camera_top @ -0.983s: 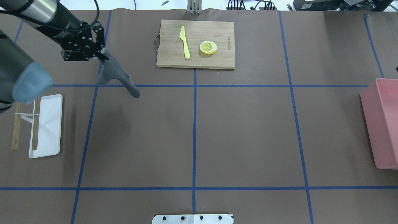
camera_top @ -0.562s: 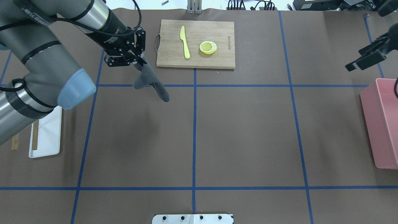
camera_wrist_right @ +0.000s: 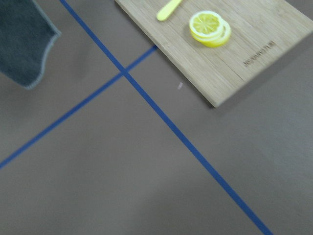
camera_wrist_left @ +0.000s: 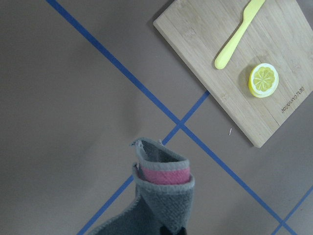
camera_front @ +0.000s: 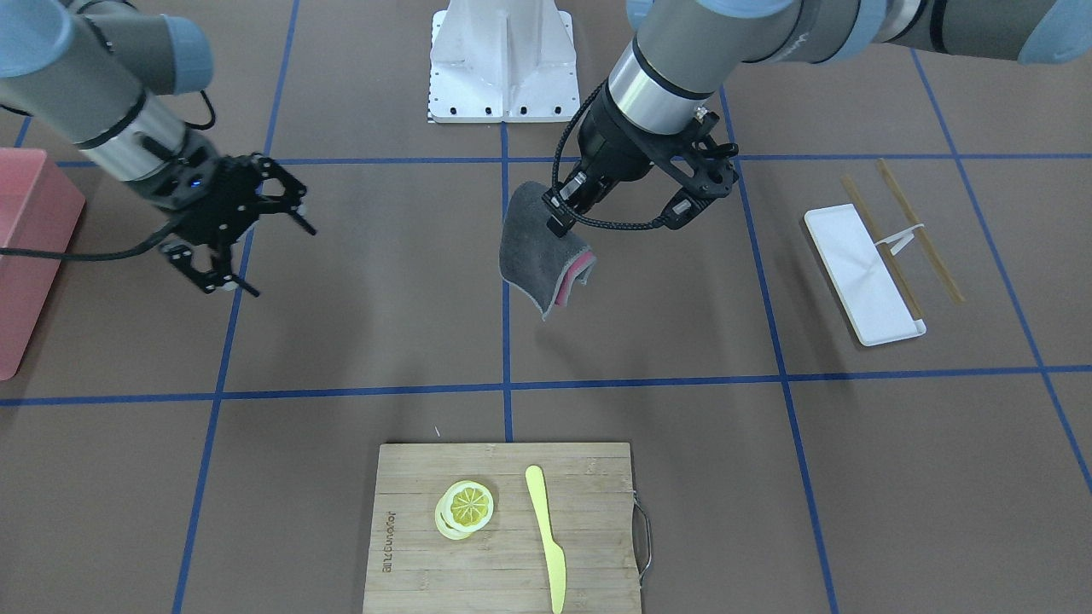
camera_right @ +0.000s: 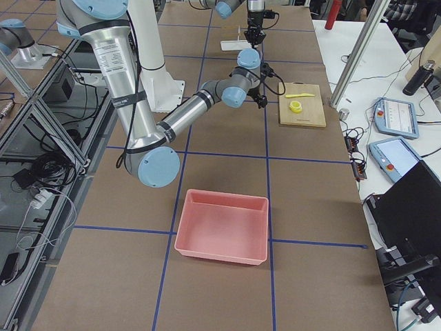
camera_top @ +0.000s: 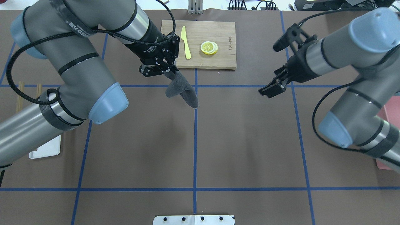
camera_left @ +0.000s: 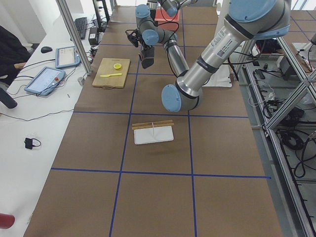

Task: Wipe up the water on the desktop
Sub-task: 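Carry the towel to table center with left gripper while right arm reaches in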

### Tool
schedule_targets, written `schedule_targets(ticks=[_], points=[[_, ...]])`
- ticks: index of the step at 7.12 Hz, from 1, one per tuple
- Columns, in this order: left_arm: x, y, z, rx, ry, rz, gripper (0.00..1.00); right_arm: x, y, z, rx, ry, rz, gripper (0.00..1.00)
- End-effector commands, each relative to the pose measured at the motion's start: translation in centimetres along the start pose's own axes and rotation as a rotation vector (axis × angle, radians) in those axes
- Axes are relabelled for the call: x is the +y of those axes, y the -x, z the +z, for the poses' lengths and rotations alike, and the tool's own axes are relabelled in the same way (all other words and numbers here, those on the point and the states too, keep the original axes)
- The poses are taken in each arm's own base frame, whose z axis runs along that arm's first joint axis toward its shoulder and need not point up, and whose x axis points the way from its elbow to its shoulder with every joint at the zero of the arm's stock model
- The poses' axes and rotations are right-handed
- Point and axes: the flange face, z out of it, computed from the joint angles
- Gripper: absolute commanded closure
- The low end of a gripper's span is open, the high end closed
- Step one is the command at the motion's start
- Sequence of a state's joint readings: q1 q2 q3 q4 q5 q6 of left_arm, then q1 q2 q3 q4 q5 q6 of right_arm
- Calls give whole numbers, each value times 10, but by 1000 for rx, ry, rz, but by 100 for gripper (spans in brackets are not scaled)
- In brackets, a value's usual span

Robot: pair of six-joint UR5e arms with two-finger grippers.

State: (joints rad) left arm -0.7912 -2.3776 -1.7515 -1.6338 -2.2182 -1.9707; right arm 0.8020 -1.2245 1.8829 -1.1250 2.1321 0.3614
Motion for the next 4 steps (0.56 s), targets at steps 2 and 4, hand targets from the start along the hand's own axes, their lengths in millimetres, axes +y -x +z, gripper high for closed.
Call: schedule_targets(ticks=[2, 4], points=[[37, -2, 18, -17, 42, -30, 100, 6, 77, 39, -74, -126, -18, 0], [64, -12, 22, 30, 59, -11, 100, 7, 92, 40, -116, -159, 19, 0]])
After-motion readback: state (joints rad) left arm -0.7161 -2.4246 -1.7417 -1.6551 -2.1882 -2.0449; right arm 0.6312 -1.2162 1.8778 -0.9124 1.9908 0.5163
